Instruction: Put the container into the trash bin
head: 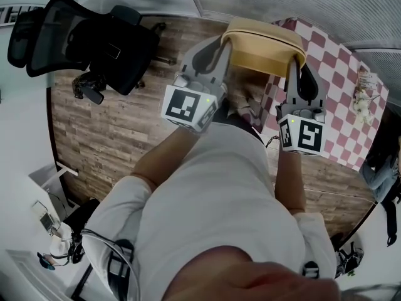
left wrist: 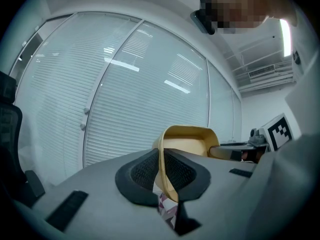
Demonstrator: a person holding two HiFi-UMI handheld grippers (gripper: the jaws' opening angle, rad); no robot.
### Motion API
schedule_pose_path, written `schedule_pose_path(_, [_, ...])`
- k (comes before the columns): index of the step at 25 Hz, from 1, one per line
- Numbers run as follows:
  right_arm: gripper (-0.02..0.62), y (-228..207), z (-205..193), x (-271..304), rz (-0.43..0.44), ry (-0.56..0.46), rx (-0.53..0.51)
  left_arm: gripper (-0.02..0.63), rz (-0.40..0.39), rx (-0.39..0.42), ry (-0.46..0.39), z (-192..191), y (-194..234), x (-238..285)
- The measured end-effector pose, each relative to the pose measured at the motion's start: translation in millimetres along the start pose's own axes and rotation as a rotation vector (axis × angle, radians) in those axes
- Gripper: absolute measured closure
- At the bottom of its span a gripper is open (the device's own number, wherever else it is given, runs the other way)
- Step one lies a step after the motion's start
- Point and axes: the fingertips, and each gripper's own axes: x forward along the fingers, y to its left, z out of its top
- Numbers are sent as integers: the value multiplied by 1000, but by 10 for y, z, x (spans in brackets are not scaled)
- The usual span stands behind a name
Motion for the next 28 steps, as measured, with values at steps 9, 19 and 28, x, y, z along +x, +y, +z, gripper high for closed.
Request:
schedule_pose_path(9, [540, 152, -26, 300, -24, 26, 0, 552, -26, -9, 14, -13, 358, 93])
schedule_pose_path(19, [540, 189, -62, 487, -29, 53, -8, 552, -38, -28, 21, -62, 533, 173])
schedule_pose_path(28, [540, 22, -39, 631, -43, 48, -16, 552, -56, -42, 28, -54, 564, 418])
